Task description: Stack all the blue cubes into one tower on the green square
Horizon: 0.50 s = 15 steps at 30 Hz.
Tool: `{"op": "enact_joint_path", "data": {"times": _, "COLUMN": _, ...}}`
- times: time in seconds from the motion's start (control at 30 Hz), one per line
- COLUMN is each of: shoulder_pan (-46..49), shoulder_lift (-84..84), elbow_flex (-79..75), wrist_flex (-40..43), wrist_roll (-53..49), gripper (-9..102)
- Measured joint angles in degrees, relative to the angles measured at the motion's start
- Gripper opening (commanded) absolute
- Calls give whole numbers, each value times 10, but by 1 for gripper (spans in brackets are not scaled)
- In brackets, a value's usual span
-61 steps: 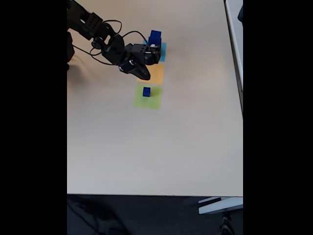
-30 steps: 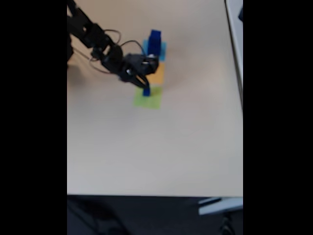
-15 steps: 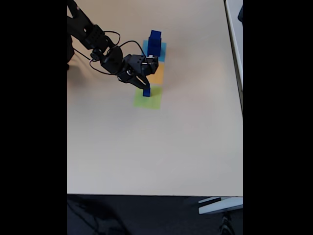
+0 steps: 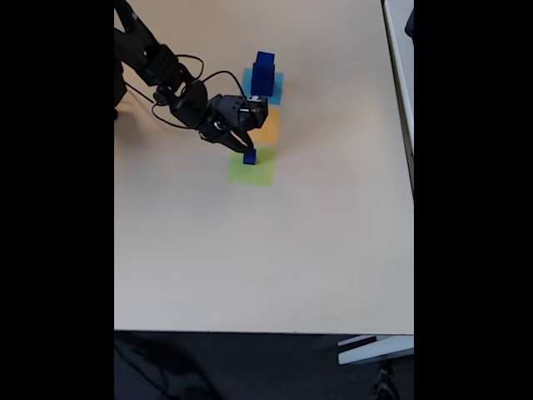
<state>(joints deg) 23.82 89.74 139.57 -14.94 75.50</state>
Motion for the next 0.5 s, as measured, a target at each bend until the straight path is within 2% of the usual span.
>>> {"op": "enact_joint_path", "data": {"times": 0.5, "shoulder_pan": 12, "shoulder_lift": -6, "elbow_flex": 1, "wrist_flex": -4, "wrist_roll": 0, "gripper": 0}}
